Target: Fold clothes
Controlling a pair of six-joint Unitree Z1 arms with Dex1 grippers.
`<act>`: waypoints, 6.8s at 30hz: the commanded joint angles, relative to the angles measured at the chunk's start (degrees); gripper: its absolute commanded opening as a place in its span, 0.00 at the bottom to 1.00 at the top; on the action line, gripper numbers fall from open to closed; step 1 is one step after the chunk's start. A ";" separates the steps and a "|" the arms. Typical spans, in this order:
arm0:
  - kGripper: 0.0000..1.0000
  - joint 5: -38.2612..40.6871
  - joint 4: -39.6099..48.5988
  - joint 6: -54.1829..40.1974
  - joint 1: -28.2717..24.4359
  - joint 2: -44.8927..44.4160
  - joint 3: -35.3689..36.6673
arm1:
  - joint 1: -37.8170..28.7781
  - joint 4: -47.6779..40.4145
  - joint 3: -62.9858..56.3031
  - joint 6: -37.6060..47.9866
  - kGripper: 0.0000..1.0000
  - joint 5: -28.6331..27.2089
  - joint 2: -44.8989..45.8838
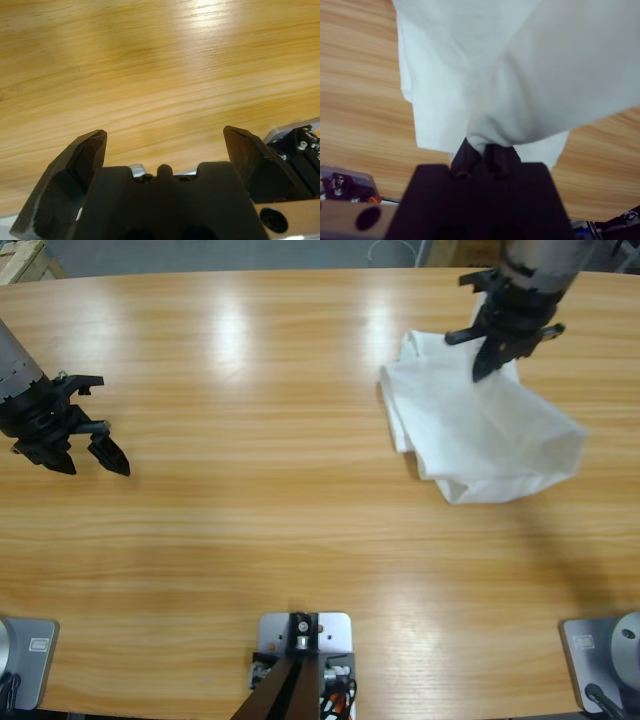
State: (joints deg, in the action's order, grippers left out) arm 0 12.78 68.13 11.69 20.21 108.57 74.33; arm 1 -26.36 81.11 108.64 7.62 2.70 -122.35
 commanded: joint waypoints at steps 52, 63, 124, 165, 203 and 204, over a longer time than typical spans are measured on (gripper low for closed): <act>0.91 1.89 0.65 -0.36 2.03 2.29 -0.72 | -3.34 -32.10 -45.27 16.11 0.98 5.94 18.20; 0.91 1.89 0.60 -0.44 2.08 2.82 -0.51 | -8.60 -34.42 -45.09 18.02 0.98 10.04 12.60; 0.91 1.98 0.77 -0.44 2.38 3.19 -0.37 | -1.29 -3.40 -5.06 9.64 0.98 -2.18 14.44; 0.91 1.89 2.18 -0.36 4.31 4.54 0.72 | 5.36 -0.62 18.44 -1.91 0.98 5.28 -20.26; 0.92 -4.43 10.53 -3.08 19.43 -7.43 16.25 | 4.21 -24.60 -24.37 6.53 0.98 6.45 3.84; 0.92 -4.36 10.53 -3.08 19.43 -7.57 16.09 | 4.21 -24.60 -23.42 6.53 0.98 6.44 2.86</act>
State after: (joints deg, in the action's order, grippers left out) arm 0 9.34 77.71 8.95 41.30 102.88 94.59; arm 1 -21.51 55.74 79.57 14.19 11.05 -108.88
